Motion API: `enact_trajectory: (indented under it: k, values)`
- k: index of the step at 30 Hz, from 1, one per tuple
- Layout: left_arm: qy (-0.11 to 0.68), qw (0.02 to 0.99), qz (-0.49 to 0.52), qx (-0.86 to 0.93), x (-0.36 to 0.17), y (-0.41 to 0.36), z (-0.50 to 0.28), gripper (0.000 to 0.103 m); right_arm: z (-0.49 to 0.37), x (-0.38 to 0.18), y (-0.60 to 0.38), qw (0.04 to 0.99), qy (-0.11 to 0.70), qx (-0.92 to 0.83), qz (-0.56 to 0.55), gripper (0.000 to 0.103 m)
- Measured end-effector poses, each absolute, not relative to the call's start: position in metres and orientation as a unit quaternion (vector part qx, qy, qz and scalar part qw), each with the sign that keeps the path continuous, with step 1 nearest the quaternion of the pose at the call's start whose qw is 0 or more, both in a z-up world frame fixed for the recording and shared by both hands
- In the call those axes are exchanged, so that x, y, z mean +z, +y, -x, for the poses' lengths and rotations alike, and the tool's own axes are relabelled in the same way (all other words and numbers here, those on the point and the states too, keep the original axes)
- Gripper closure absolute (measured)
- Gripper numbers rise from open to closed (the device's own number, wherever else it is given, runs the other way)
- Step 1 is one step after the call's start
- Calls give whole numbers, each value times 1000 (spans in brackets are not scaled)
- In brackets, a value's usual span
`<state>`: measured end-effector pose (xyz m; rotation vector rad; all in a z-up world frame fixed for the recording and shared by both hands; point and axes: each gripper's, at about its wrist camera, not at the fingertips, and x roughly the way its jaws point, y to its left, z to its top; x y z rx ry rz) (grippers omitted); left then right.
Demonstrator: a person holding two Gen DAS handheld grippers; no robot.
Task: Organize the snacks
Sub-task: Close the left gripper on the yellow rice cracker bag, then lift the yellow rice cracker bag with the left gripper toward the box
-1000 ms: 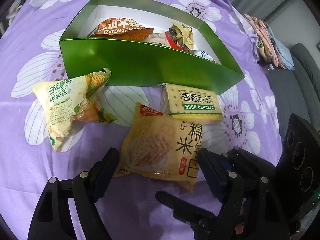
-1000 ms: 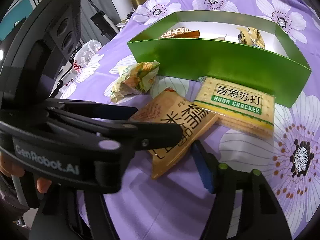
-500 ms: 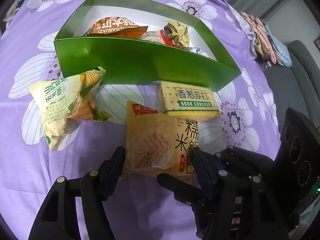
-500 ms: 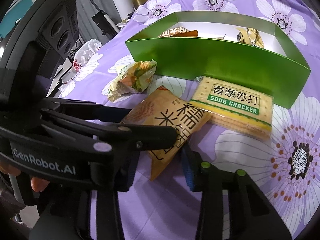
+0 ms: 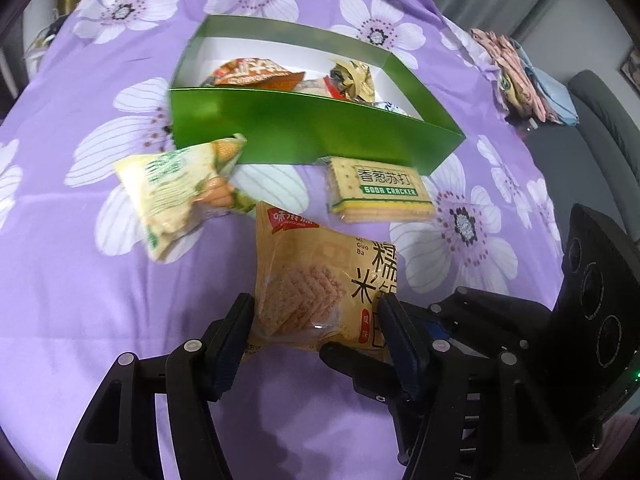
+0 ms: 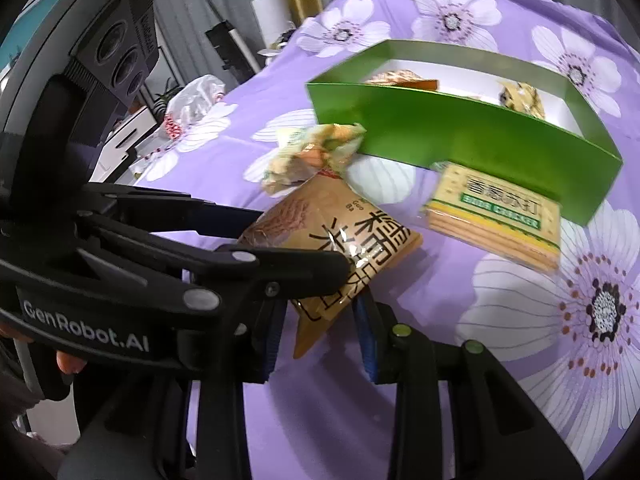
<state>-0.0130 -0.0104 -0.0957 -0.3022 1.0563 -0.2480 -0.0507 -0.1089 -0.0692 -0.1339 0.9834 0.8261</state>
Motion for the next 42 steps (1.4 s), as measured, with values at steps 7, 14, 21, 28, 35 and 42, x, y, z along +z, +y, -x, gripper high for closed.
enact_trajectory:
  k: [7,14,21,28,35,42]
  values:
    - [490,851,149,-117,-84,-14,14,39,53,-56,-114,809,441,384,65,69]
    - [474,862,131,-123,-71,-29,10,39,51,-45,-126,821,426,375,55,69]
    - [462,870,120,-125,-58,-37,9,39,51,-36,-131,831,410,372,50,69]
    - [453,875,109,-129,-49,-46,7,39,50,-28,-140,842,396,365,47,69]
    - [445,880,100,-135,-40,-54,2,39,48,-21,-146,852,383,354,48,69]
    - [439,883,94,-139,-34,-59,-3,39,43,-16,-151,861,371,344,45,69]
